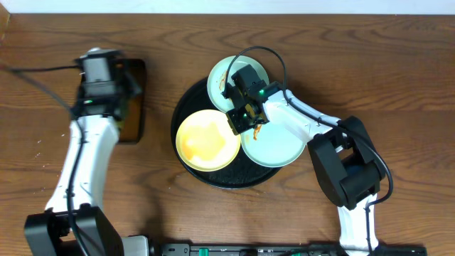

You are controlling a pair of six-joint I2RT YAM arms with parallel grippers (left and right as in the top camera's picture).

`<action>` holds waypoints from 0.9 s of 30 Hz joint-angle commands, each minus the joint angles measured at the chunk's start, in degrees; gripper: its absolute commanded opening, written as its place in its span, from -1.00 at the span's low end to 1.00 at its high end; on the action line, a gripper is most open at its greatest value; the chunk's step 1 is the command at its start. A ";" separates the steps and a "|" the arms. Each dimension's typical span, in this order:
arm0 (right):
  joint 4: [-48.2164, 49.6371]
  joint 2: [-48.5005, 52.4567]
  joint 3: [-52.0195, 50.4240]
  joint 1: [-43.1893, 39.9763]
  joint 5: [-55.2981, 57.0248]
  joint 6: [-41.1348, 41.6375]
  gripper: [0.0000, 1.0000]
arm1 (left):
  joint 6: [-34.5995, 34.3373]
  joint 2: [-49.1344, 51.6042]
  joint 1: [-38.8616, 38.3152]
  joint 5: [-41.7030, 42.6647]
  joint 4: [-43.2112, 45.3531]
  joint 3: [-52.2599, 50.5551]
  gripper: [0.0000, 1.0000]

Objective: Clean dirty plates on tray and stack at the side
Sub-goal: 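Return the sponge with the left gripper to the water tray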

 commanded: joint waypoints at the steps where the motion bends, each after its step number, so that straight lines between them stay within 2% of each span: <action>1: 0.15 0.94 -0.04 0.28 1.44 0.04 -0.98 | 0.33 2.89 7.91 10.12 1.55 1.18 -0.85; 9: 0.13 0.92 -0.04 0.28 1.46 0.04 -0.97 | 0.35 16.31 9.57 10.21 2.05 0.70 -0.81; 10: 0.13 0.94 -0.04 0.28 1.46 0.04 -0.97 | 0.37 16.92 9.60 10.19 2.05 0.70 -0.70; 13: 0.17 0.94 -0.04 0.28 1.46 0.04 -0.97 | 0.37 16.55 9.60 10.16 2.51 0.72 0.03; 14: 0.17 0.94 -0.04 0.28 1.46 0.04 -0.97 | 0.35 16.09 9.60 10.19 2.51 0.83 0.09; 19: 0.15 0.92 -0.04 0.28 1.46 0.04 -0.97 | 0.33 8.87 9.57 10.23 1.66 0.87 0.28; 24: -0.17 0.46 0.15 0.44 -0.15 0.02 -0.98 | -2.25 -4.70 9.57 10.21 -8.41 0.85 0.33; 25: -1.05 -0.33 0.52 0.44 -1.03 0.02 -0.98 | -2.23 -7.80 9.57 10.19 -11.50 0.85 0.47; 27: -2.93 -2.38 1.62 0.44 -1.07 0.02 -0.98 | -2.23 -12.07 9.57 10.19 -16.59 0.85 0.53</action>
